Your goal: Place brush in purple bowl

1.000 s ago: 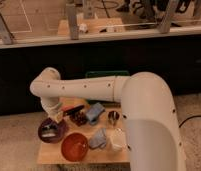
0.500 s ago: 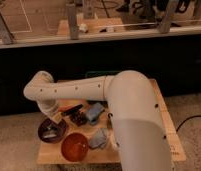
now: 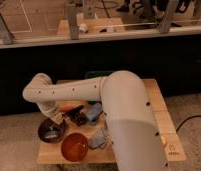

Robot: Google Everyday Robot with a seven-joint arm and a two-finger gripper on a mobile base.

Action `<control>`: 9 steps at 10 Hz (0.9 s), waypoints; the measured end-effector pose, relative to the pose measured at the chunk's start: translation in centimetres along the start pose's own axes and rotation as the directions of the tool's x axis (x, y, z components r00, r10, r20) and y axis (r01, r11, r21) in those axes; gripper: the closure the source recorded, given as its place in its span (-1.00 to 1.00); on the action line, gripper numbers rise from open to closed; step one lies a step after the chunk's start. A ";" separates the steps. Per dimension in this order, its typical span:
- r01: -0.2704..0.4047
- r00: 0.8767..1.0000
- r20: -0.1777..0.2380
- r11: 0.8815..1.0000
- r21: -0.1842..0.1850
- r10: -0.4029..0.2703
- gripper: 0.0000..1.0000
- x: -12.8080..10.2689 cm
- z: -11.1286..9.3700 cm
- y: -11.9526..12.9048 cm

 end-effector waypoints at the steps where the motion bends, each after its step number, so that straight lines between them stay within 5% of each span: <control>1: -0.004 1.000 -0.007 1.000 -0.007 0.004 1.00 -0.1 0.0 -0.1; 9: -0.014 0.998 -0.061 0.999 -0.043 0.012 1.00 -1.5 0.2 -0.5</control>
